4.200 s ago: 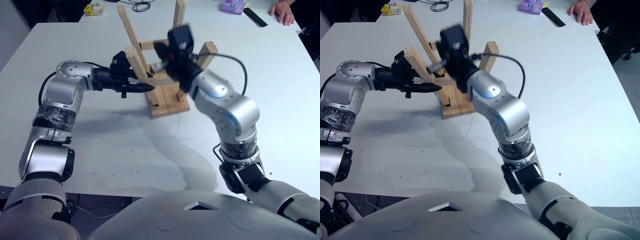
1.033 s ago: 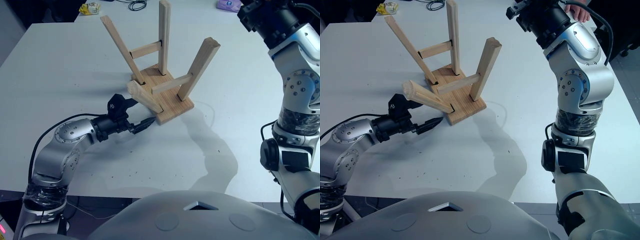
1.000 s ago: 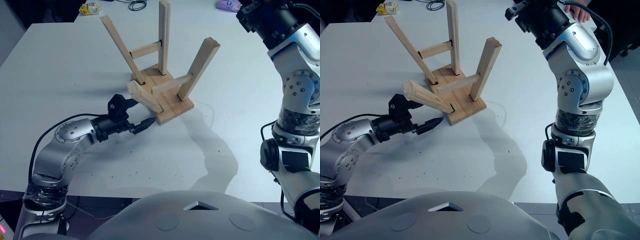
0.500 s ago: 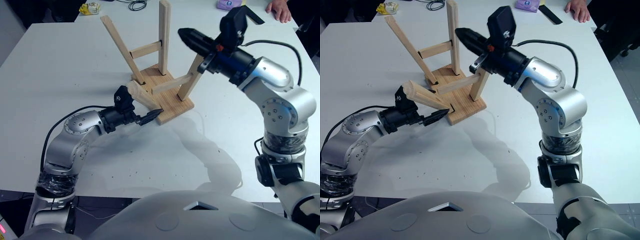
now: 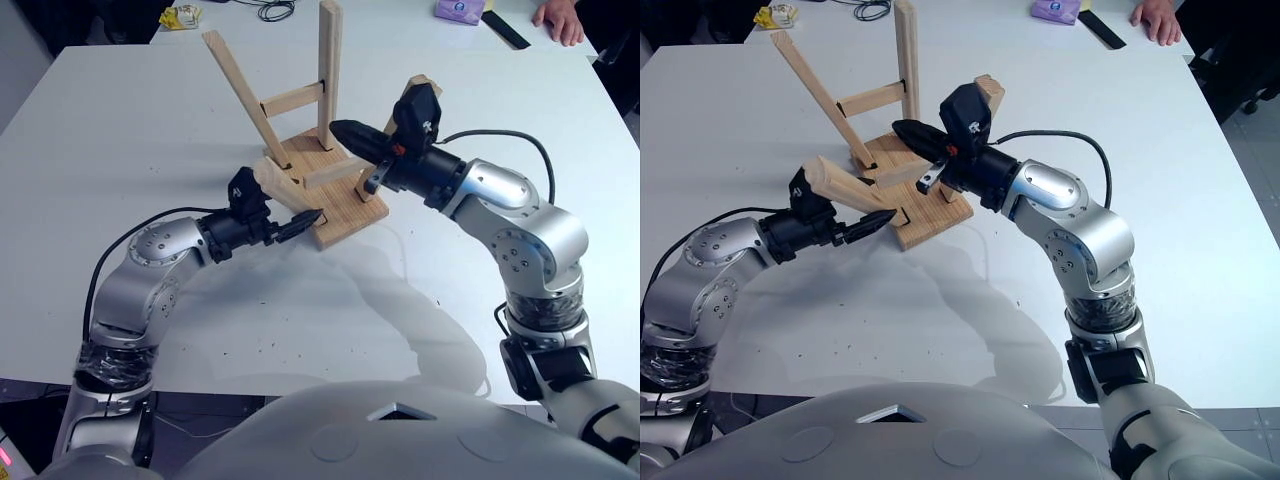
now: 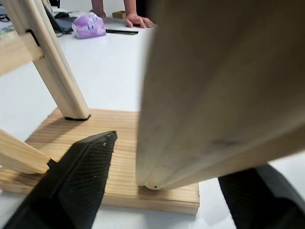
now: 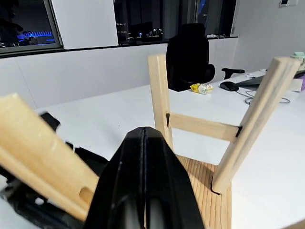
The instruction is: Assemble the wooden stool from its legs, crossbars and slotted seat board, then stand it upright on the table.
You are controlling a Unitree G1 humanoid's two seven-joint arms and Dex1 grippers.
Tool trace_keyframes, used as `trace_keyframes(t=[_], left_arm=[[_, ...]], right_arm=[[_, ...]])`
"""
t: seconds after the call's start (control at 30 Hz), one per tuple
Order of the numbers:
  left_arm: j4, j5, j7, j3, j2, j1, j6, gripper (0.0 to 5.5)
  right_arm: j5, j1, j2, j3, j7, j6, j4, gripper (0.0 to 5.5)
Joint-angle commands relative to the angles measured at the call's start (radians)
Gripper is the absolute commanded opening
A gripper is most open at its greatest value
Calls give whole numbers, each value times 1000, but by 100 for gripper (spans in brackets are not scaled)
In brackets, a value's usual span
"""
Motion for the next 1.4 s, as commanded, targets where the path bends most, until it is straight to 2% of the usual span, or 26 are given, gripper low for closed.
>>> trace_keyframes(t=[0.03,0.13,0.2,0.6,0.9,1.03,1.3,1.4], left_arm=[[-19,-16,-36,12,28,-3,-3,279],[-23,-20,-48,9,32,0,-4,231],[-12,-13,-43,3,31,-7,-4,222],[96,89,13,-74,18,-58,-26,212],[115,140,23,-129,13,-65,-44,209],[130,173,36,-162,8,-63,-54,208],[198,229,67,-210,1,-104,-51,206],[211,225,66,-211,-4,-116,-60,206]], right_arm=[[-25,17,9,26,0,-12,20,0],[-48,5,36,37,-16,-32,46,0],[-63,-3,58,39,-31,-43,67,0],[-145,-10,113,106,-50,-28,177,0],[-223,-72,162,40,-120,-89,327,0],[-327,-84,94,148,-63,-112,385,0],[-350,-60,59,184,8,-80,367,0],[-297,-60,116,121,-1,-117,297,0]])
